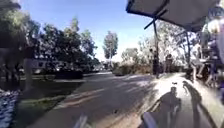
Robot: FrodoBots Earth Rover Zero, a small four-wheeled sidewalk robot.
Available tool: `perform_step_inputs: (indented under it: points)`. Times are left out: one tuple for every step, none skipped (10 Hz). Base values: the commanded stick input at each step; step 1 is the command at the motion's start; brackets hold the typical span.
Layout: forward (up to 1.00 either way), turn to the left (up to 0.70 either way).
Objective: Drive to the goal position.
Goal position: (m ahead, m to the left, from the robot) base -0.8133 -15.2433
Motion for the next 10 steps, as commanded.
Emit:
perform_step_inputs:
  points:
    - [0.0,0.0]
    - [0.0,0.0]
    - [0.0,0.0]
    - [0.0,0.0]
    - [0.0,0.0]
    - [0.51,0.0]
    - [0.93,0.0]
    - [0.93,0.0]
    - [0.93,0.0]
    - [0.93,0.0]
